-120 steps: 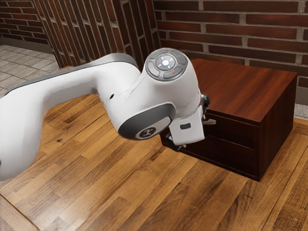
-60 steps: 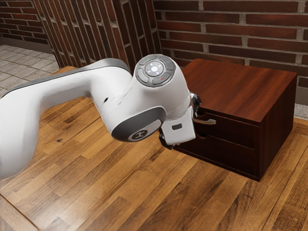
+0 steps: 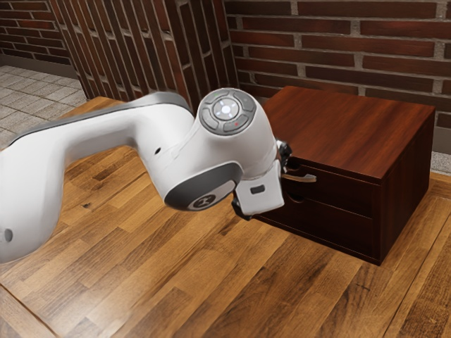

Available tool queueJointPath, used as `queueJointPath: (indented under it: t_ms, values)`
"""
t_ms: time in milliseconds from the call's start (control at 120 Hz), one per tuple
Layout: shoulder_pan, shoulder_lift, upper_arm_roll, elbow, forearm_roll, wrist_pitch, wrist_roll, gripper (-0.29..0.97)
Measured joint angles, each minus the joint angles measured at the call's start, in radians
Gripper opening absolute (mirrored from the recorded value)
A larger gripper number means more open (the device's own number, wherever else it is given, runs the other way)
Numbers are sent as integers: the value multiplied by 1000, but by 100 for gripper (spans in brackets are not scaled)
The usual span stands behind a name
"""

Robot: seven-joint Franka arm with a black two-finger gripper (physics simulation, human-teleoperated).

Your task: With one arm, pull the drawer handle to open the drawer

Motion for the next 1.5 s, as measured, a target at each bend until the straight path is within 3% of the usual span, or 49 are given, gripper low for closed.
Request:
queueJointPath:
  t_ms: [558,883,1500]
  values:
    - [1,-94,-3,-121,0,2,-3,68]
    - [59,-161,-66,-187,0,2,-2,67]
    - [50,-245,-98,-257,-7,-79,14,68]
